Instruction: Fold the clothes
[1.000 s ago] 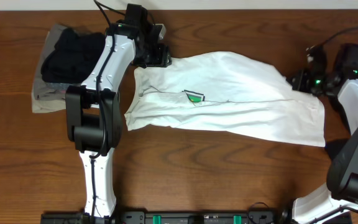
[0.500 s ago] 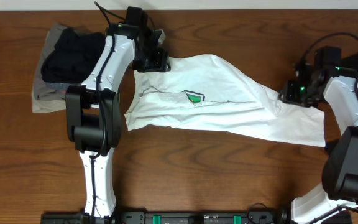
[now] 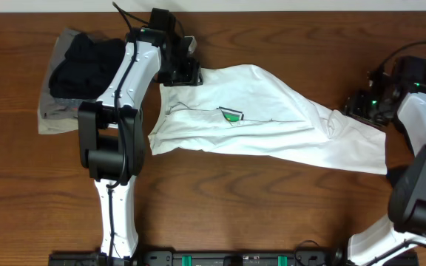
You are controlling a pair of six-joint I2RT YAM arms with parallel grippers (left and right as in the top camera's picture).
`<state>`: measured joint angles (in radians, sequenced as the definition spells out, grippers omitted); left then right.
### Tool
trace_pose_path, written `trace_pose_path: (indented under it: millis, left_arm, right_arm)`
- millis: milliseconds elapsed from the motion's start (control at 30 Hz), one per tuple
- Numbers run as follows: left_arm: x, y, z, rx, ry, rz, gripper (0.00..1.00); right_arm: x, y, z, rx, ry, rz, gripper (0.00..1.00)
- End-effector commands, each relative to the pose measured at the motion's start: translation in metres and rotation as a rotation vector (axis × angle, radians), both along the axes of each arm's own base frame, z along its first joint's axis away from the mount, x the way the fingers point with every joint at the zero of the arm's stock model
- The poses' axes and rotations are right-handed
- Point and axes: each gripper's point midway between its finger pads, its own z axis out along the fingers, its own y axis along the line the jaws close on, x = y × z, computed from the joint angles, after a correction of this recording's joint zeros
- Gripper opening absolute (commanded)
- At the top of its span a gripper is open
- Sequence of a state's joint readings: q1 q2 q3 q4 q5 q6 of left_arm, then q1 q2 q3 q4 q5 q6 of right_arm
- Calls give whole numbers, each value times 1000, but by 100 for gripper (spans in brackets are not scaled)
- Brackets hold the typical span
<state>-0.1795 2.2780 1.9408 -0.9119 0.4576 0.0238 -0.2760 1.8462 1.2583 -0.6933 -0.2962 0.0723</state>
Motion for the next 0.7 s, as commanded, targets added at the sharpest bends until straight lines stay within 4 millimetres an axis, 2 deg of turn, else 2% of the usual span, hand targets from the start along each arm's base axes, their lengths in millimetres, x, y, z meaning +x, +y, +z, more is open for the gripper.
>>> trace_pose_path:
  millis: [0, 133, 167, 267, 333, 367, 467, 667]
  left_arm:
    - [4, 1, 8, -5, -22, -4, 57]
    - [1, 1, 8, -2, -10, -4, 57]
    - [0, 2, 7, -1, -4, -4, 57]
    - [-2, 2, 7, 0, 6, -5, 57]
    - [-3, 2, 7, 1, 9, -5, 57]
    - [-3, 2, 7, 1, 10, -5, 57]
    - [-3, 2, 7, 1, 9, -5, 57]
    - [-3, 2, 7, 1, 9, -4, 57]
  right_arm:
    - [-3, 22, -23, 66, 47, 36, 53]
    - [-2, 21, -33, 34, 61, 48, 48]
    - [-1, 20, -33, 33, 57, 48, 44]
    - [3, 21, -30, 36, 36, 50, 19]
    - [6, 21, -25, 39, 21, 51, 11]
    - [9, 20, -21, 35, 6, 50, 6]
    - [21, 14, -1, 15, -60, 46, 2]
    - [53, -20, 69, -70, -311, 11, 1]
